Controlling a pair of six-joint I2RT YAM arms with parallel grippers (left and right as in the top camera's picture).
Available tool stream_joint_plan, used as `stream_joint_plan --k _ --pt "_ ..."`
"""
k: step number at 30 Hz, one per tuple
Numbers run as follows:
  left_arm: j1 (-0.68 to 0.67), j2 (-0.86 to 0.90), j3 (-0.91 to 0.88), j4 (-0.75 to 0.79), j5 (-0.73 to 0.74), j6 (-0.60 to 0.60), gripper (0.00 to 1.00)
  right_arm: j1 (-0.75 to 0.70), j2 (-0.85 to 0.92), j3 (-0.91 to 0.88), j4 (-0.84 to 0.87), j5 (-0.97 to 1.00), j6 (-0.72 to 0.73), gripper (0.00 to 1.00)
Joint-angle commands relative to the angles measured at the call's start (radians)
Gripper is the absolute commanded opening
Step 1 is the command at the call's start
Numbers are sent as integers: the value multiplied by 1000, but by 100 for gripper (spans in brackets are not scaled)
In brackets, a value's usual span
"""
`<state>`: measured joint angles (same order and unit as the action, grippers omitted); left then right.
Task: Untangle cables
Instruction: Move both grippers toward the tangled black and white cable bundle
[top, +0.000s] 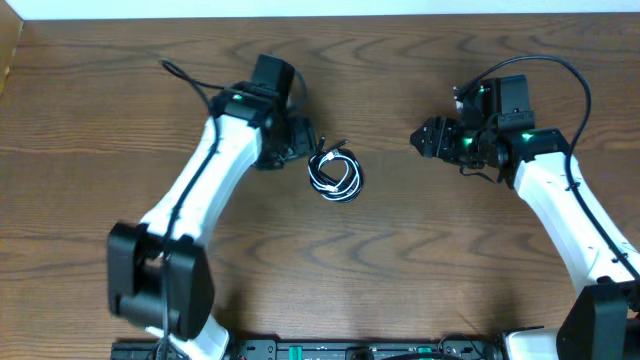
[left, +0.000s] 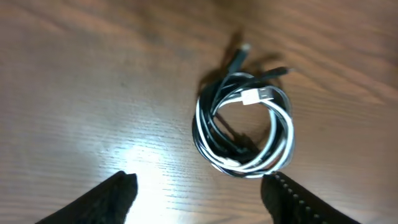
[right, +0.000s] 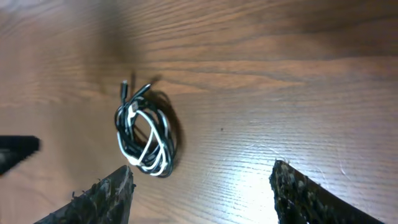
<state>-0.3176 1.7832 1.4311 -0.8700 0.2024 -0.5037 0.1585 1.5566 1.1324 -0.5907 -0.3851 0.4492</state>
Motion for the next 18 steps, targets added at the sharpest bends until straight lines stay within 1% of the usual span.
stream_joint_plan --k 1,4,8,13,18 --pt "-28 52 0 -10 -19 -78 63 15 2 17 -1 70 55 67" --pt "-49 107 0 -27 -1 -87 58 15 2 18 -5 81 56 65" --pt "-74 163 0 -34 -1 -122 58 15 2 17 -13 107 81 63" --pt "-92 209 0 -31 -1 -138 58 16 2 17 -12 111 89 63" --pt "-101 269 0 32 -1 -155 57 16 2 17 -12 117 89 62"
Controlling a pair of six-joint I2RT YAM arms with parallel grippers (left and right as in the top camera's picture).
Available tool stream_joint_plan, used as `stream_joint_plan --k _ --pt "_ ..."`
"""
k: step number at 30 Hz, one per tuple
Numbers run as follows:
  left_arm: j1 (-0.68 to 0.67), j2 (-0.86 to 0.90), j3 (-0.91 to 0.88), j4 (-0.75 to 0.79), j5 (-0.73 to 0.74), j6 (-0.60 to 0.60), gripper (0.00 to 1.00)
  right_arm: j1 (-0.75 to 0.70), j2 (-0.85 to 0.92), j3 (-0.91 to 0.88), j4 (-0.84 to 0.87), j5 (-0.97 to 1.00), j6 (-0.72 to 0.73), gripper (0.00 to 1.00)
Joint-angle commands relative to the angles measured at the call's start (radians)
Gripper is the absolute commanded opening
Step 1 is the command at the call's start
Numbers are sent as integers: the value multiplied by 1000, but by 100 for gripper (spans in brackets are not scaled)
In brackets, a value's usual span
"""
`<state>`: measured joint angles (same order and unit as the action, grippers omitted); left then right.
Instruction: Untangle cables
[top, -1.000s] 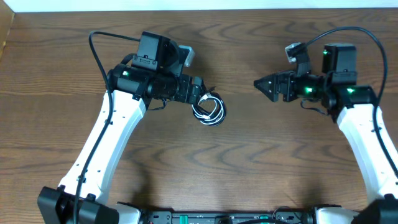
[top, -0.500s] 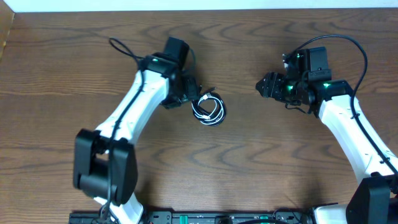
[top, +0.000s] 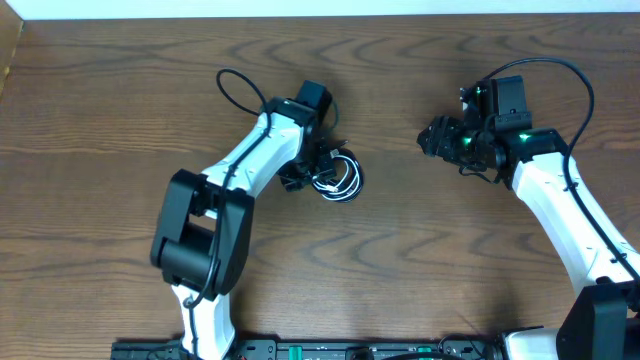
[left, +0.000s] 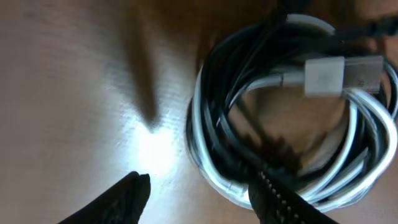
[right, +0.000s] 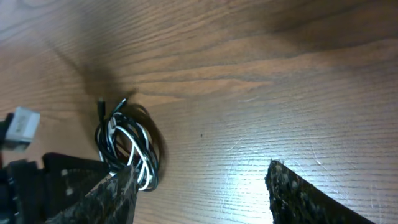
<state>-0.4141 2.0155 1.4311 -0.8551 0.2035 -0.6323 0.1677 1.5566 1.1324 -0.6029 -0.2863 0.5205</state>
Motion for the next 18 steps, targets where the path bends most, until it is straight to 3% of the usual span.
stream_joint_plan --k 1,8,18 --pt "-4 45 0 31 -2 -39 56 6 2 17 0 19 18 62" --pt "-4 61 0 95 -2 -47 47 6 2 17 -18 19 18 62" --pt "0 58 12 94 -6 -31 19 6 2 17 -15 19 18 63"
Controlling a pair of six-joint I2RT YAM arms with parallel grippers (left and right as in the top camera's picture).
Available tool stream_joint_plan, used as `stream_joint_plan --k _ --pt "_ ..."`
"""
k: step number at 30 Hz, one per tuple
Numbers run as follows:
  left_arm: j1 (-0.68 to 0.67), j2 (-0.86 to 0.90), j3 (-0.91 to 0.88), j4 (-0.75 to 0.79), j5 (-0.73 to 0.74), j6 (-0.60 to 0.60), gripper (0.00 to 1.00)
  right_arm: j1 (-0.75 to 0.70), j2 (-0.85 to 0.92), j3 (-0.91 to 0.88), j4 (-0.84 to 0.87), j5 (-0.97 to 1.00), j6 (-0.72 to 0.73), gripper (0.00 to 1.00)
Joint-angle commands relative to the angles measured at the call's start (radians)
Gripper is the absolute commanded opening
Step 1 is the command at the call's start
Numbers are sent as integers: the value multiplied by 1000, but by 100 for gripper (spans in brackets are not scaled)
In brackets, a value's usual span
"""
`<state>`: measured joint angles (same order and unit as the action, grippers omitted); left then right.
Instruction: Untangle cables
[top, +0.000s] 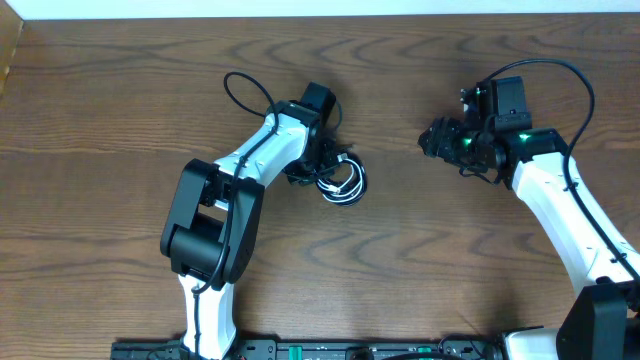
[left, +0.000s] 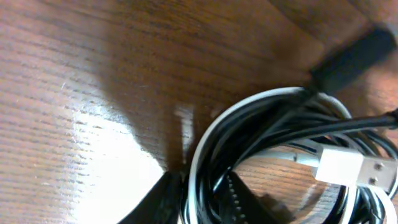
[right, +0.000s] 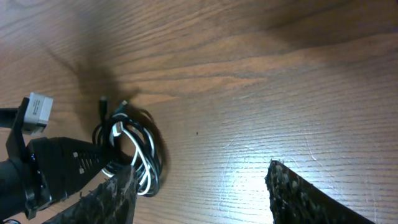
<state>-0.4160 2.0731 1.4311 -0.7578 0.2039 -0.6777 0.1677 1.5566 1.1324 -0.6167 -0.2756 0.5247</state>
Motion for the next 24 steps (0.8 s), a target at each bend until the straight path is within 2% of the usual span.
stream_joint_plan --k 1,5,17,24 --pt "2 -3 16 -3 -7 14 19 6 2 17 -1 8 14 63" --pt "2 -25 30 -2 -11 15 8 7 2 17 -2 8 14 63" --pt "2 -190 34 41 -10 14 8 63 2 17 13 8 13 60" --pt "4 -327 34 85 -18 14 8 110 2 17 160 -82 13 62"
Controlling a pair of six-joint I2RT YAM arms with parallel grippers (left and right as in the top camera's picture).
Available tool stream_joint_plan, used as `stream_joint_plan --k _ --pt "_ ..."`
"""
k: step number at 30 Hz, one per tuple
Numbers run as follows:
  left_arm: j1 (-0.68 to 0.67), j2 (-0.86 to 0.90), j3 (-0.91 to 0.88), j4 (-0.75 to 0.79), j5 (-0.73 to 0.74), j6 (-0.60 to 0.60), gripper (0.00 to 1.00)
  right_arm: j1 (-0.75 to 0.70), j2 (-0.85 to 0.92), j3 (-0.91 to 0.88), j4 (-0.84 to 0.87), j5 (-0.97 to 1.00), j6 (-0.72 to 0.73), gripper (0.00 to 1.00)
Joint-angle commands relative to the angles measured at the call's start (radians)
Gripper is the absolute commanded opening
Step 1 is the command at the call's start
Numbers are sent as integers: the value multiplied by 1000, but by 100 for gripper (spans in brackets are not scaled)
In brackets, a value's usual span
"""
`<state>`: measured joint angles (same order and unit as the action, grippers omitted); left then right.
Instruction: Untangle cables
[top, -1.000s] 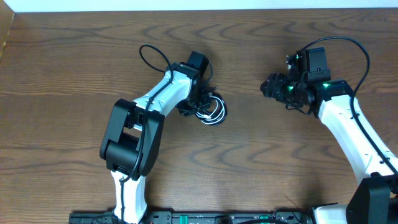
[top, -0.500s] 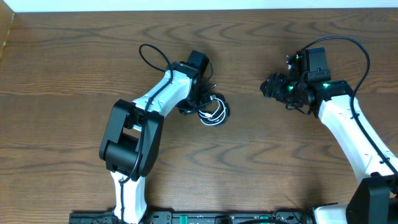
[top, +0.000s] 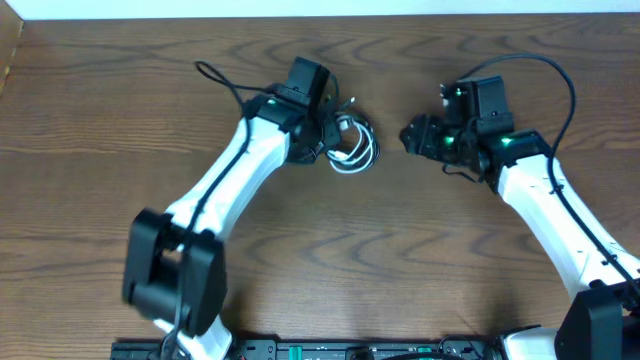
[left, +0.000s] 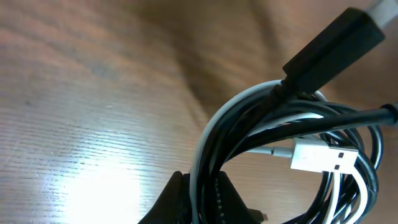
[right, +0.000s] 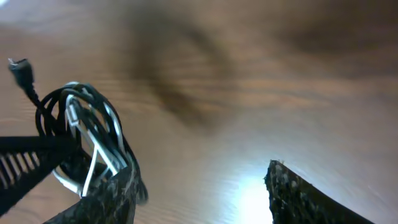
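Note:
A coil of black and white cables (top: 352, 146) hangs a little above the wooden table (top: 120, 120). My left gripper (top: 324, 140) is shut on the coil's left side. In the left wrist view the coil (left: 273, 124) fills the frame, with strands pinched in the left gripper (left: 200, 200); a white USB plug (left: 317, 155) and a black plug (left: 339, 43) stick out. My right gripper (top: 410, 137) stands open just right of the coil. In the right wrist view the coil (right: 87, 124) is at the left, ahead of the open right gripper (right: 199, 199).
Dark wood tabletop on all sides, with a white wall edge (top: 320, 8) along the far side. The right arm's own black lead (top: 560, 80) loops above its wrist. Nothing else lies on the table.
My left gripper, still shut on the coil, now holds it higher and farther back, off the table. The right gripper has moved left, closer to the coil.
At first the coil lay on the table, my left gripper open to its left. Then the open fingers stood over the coil's left edge, then shut on its strands. Now the coil is held up between both grippers, the right one open throughout.

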<state>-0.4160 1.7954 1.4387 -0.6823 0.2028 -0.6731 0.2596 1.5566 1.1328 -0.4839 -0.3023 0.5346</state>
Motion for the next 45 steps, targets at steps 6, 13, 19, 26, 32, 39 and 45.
stream_joint_plan --k 6,13,19,26,32,39,45 --pt "8 -96 26 18 -61 10 8 58 2 17 122 -101 14 71" --pt "8 -97 26 19 -82 9 8 105 2 17 189 -100 56 72" --pt "8 -97 26 22 -80 8 8 154 26 17 235 -16 57 72" --pt "7 -100 26 22 -66 9 8 173 142 17 311 -14 163 63" --pt "7 -141 27 38 -45 9 8 171 231 17 307 -13 174 58" --pt "37 -262 27 88 119 9 8 151 287 17 275 13 202 54" --pt "112 -337 27 94 297 7 8 129 288 17 254 23 197 52"
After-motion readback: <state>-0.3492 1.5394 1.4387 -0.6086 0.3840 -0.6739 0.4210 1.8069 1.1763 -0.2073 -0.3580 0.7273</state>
